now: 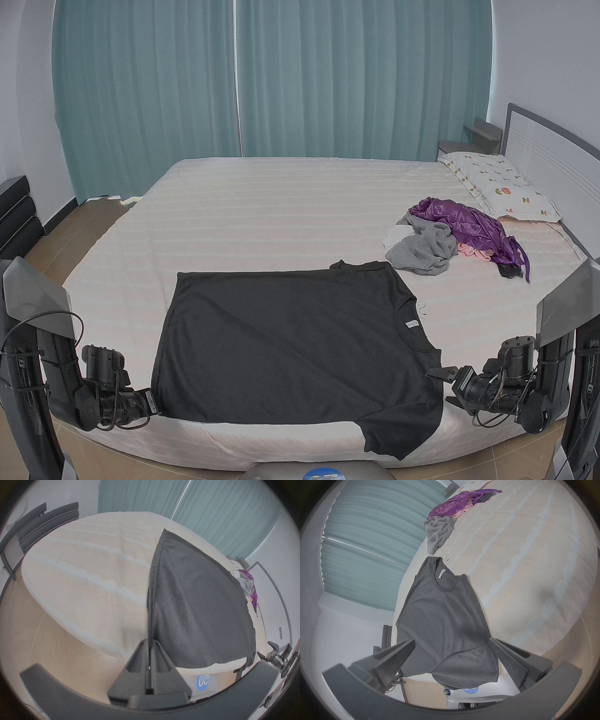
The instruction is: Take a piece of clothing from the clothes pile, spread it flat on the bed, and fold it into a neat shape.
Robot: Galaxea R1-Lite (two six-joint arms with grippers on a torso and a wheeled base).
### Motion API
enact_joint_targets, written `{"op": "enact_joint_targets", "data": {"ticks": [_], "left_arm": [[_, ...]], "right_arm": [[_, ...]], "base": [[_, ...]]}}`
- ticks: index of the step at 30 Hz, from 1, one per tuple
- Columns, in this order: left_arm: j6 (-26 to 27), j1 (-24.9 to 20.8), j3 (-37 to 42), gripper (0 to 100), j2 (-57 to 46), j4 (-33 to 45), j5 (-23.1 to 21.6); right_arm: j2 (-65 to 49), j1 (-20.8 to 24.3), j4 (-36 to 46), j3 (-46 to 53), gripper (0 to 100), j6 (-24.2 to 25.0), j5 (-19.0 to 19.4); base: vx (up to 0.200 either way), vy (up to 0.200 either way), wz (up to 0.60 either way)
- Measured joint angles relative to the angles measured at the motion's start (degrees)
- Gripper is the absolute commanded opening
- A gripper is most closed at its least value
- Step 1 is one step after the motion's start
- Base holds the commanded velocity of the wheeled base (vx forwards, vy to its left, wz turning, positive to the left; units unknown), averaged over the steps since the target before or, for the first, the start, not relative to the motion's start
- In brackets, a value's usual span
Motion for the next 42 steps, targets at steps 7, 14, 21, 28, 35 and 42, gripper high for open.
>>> {"op": "enact_joint_targets", "data": {"ticks": [7,14,21,28,35,42], "left_arm": [[0.22,1.28,0.82,0,-1.56,-0.02,0.11],[-0.33,1.77,1.71,0,-2.63,0.02,-0.4],[-4.29,1.96,1.56,0,-2.47,-0.46,-0.93],[-8.09,2.49,1.87,0,-2.34,-3.36,-3.34],[-9.24,3.15,2.15,0,-2.43,-3.58,-3.91],[-9.33,3.18,2.19,0,-2.41,-3.61,-3.89]], "right_arm": [[0.33,0.93,0.0,-0.33,100,-0.41,-1.37],[0.46,2.85,0.0,-1.13,100,-1.91,-5.91],[1.71,3.13,0.0,-3.0,100,-5.36,-7.24],[5.32,1.73,0.09,-6.36,100,-8.24,-10.45],[6.28,-0.09,4.66,-10.17,0,-8.41,-10.47],[6.19,-0.54,6.84,-13.59,0,-9.86,-10.53]], "base": [[0.0,0.0,0.0],[0.0,0.0,0.0],[0.0,0.0,0.0],[0.0,0.0,0.0],[0.0,0.0,0.0],[0.0,0.0,0.0]]}}
